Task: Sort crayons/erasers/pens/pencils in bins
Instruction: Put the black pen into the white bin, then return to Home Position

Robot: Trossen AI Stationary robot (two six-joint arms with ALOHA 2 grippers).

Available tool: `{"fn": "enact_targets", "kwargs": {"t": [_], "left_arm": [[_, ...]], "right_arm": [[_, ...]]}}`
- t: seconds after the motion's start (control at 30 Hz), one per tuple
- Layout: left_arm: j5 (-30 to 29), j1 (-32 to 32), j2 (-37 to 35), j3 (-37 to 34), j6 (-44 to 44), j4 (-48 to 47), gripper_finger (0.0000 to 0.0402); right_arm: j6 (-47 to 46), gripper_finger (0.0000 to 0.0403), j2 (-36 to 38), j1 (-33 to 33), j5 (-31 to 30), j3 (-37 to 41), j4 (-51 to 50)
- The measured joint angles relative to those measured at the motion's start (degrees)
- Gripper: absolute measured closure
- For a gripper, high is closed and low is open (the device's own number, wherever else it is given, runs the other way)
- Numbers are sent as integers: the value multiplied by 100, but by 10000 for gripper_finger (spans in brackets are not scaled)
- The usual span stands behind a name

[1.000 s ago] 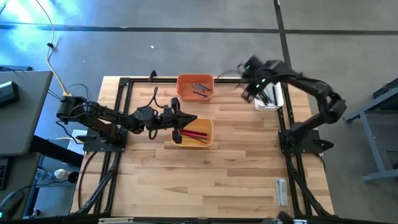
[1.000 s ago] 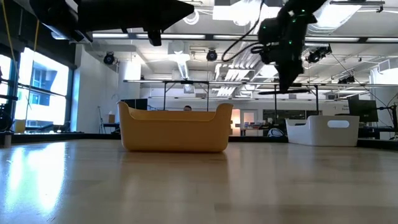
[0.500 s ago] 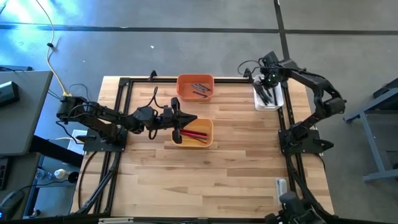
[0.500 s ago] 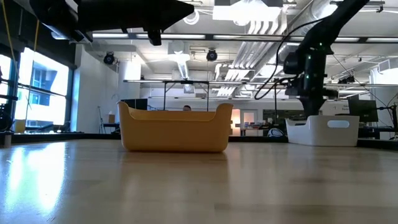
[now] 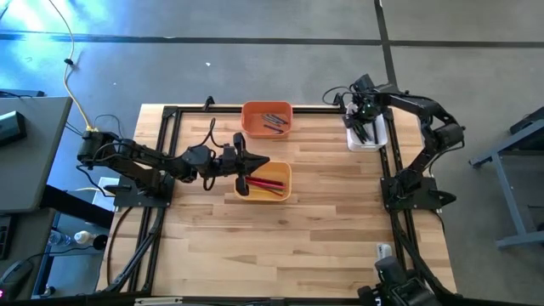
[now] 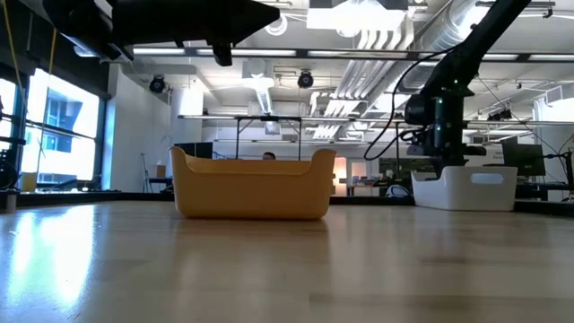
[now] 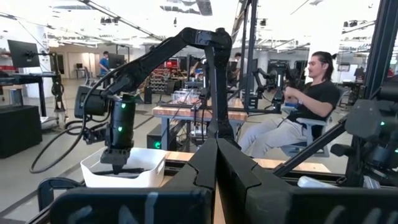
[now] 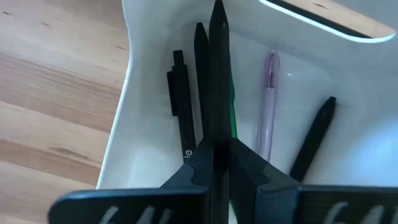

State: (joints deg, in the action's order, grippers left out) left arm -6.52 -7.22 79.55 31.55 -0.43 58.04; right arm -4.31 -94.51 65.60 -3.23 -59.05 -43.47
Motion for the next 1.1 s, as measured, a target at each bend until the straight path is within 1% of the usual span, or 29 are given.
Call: {"fn": "enact_targets", "kwargs": {"t": [0.2,0.3,0.4,0.63,0.77,0.9,1.0,1.1], "left_arm": [[-20,-2,0,0,2,-7,402],[-18,-2,0,0,3,-11,402],[-17,-2,0,0,7,-13,402],[-15,-2,0,0,68,-42,402],[-15,-2,0,0,68,-119,402],[-13,-21,-61,0,68,-144,402],[-11,-37,-131,4,67,-132,402],[34,-127,-202,-144,55,-136,402]], "right_arm": [[-82,393,-10,0,54,-3,-4],[-152,386,-10,0,67,-4,-2],[-173,369,-10,0,170,-6,3],[23,313,-8,-6,557,-15,40],[106,302,74,-11,518,-15,29],[450,320,247,-9,420,-17,-290],[715,353,518,-11,300,-17,-440],[949,391,886,-11,291,-15,-440]]}}
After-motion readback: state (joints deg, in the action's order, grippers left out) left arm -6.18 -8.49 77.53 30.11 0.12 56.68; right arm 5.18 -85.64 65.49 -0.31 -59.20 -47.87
